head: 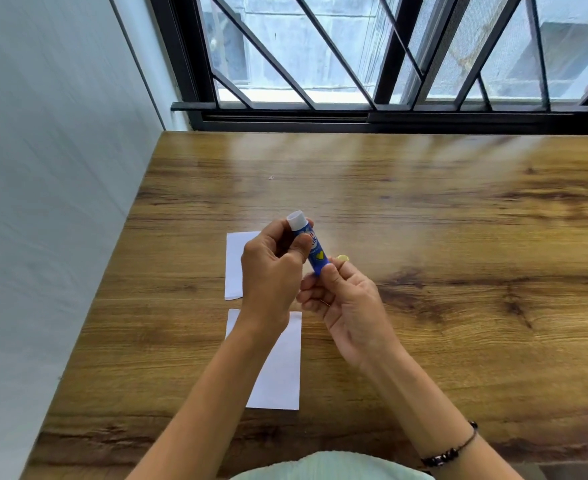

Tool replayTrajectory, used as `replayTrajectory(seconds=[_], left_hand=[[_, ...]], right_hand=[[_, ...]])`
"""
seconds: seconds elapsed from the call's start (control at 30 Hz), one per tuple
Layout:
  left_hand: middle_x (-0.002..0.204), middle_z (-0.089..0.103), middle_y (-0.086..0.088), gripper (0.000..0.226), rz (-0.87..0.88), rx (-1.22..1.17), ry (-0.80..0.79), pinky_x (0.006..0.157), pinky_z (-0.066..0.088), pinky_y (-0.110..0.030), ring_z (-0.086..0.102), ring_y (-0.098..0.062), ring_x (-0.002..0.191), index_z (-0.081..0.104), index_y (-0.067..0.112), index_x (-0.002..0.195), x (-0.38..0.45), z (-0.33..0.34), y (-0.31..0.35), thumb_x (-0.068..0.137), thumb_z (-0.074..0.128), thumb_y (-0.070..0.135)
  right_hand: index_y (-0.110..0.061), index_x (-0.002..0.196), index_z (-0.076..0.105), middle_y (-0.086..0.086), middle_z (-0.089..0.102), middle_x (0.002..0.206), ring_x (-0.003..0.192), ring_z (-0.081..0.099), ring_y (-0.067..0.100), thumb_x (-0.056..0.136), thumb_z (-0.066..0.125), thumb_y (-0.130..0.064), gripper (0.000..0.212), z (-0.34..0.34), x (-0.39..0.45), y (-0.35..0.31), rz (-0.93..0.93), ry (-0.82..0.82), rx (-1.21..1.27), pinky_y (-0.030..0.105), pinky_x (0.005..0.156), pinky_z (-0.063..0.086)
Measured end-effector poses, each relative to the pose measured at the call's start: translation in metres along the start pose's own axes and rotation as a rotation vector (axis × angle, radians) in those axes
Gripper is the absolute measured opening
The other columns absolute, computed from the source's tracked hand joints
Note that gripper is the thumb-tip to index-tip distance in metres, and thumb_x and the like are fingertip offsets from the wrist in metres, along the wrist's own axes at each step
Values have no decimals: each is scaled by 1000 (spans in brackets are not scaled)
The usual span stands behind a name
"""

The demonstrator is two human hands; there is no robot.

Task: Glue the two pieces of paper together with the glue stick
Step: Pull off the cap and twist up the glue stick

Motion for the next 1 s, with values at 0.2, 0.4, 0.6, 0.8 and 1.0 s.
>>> replayTrajectory(seconds=[0.2,0.4,0.6,0.8,1.0], left_hand=[[81,65,11,27,16,25,-20,68,49,-8,61,9,72,64,28,82,-4,0,1,84,57,2],[79,65,10,30,2,-2,-18,57,49,-9,63,8,71,63,28,80,-5,-3,0,85,55,0],[79,65,12,30,14,51,-26,71,52,-13,61,8,72,63,30,80,-6,-2,-1,83,56,1],[80,65,12,32,30,70,-12,68,49,-9,60,7,72,64,30,79,-5,-6,0,83,56,-1],[76,65,15,34,22,63,-15,67,51,-11,61,7,71,64,30,78,-5,-7,-2,83,56,-3]], right_hand=[[-10,68,70,6,63,55,47,57,14,94,38,-39,50,1,-2,18,222,-22,82,23,45,49],[-6,108,54,8,71,77,62,65,16,80,59,-20,32,2,-3,8,53,-73,88,23,57,54],[-5,82,66,7,65,58,47,60,14,86,49,-35,34,-2,0,16,101,-2,63,22,44,49],[-6,87,70,7,69,63,52,63,13,84,50,-39,39,-1,-2,23,198,-25,82,20,48,52],[-6,103,55,8,69,69,58,65,15,82,57,-11,22,1,-1,16,93,-44,134,21,53,53]])
Point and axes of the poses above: each hand's wrist, its own x-axis towards the middle knuckle, its own z-axis out of the palm, y = z × x, the point moved 9 cm from there along x, towards the middle knuckle
